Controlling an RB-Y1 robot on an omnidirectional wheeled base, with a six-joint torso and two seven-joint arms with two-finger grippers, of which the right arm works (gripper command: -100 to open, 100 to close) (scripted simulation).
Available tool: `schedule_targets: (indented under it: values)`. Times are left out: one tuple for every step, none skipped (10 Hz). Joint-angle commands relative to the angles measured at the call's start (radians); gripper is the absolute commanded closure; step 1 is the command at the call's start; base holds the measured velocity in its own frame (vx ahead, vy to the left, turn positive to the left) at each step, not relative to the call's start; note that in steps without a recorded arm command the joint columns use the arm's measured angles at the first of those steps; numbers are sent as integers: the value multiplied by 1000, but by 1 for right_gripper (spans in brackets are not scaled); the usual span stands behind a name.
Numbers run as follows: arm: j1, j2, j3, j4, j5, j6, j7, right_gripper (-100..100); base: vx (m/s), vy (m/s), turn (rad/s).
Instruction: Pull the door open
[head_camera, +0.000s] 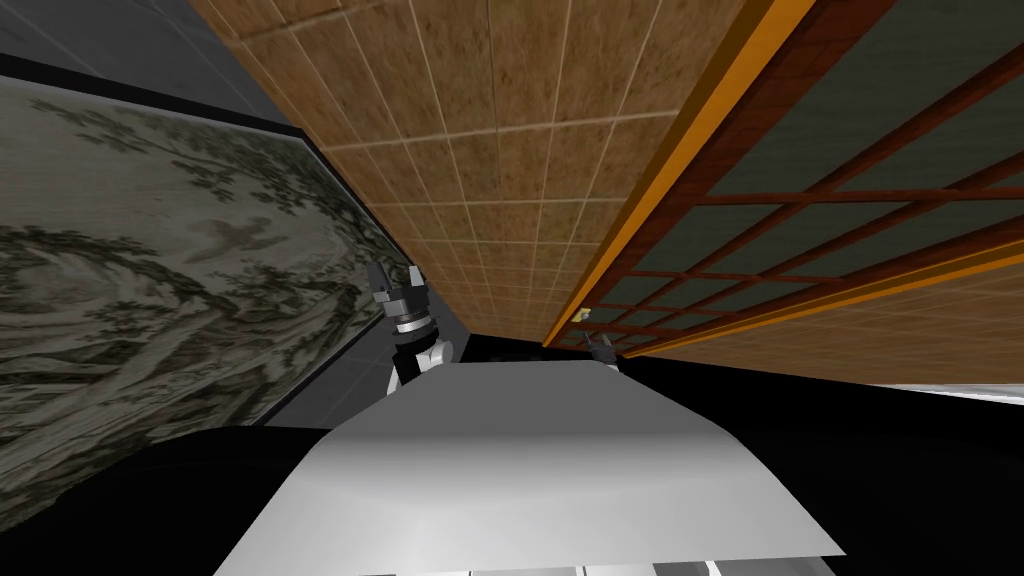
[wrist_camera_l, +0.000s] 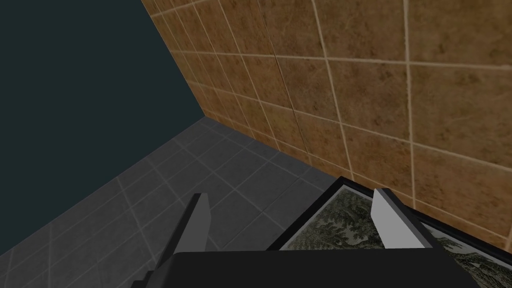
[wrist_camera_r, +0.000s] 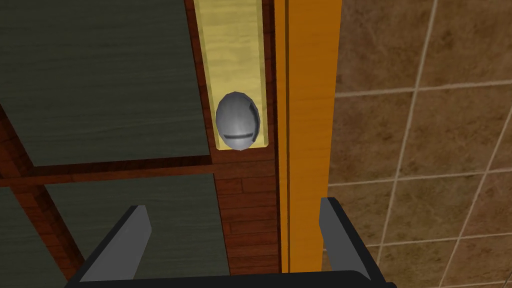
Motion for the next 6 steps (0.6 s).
schedule_targets:
  values:
    - [-11,0,-2,8,-2,5,4,-100,169,-11,27]
    - [-18,0,-3,9,-3,12,7,-100,194,-43,33]
    - [-24,1,-5,11,-5,19,9,-100,205,-55,50]
    - [-30,2,-6,12,-6,24,12,-100,195,-52,41]
    - [-36,3,-7,14,-8,30,14,-100,202,-44,37]
    - [-32,2,-6,13,-7,26,12,-100,93,-20,8]
